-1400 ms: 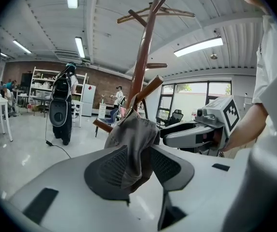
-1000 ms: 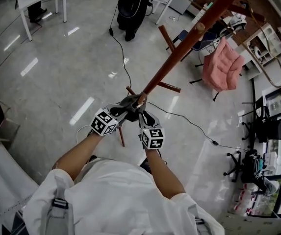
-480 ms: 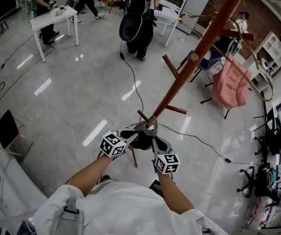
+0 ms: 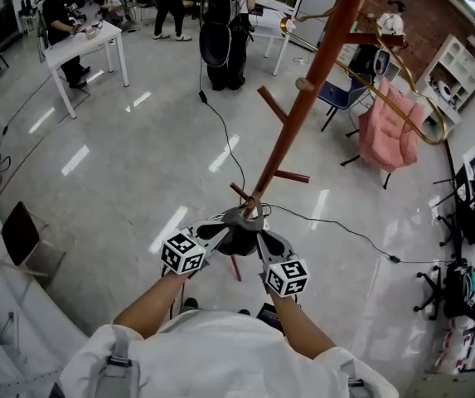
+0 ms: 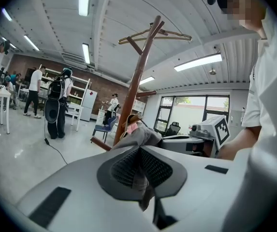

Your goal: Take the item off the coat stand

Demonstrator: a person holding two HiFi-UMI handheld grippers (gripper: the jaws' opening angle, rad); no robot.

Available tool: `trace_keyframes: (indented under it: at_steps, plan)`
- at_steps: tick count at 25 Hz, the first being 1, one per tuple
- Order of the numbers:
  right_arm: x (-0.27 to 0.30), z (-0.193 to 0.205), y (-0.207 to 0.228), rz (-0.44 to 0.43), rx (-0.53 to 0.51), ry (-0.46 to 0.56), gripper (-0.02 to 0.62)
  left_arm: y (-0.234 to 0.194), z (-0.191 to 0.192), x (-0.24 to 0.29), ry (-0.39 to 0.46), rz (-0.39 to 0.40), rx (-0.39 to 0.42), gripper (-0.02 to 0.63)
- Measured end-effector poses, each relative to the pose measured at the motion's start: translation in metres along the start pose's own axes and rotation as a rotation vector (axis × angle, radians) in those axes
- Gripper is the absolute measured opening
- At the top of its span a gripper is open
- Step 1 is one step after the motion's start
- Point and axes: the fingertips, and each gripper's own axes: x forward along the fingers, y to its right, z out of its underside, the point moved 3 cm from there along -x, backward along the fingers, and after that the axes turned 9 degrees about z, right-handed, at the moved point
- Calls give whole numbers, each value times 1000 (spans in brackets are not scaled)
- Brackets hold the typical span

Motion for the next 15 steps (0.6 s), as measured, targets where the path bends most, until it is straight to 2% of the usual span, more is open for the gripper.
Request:
trace_keyframes:
  at_steps: [15]
  plan:
    - [-41, -6, -22, -56, 11, 50, 35, 43, -2, -25, 66, -35, -15, 20]
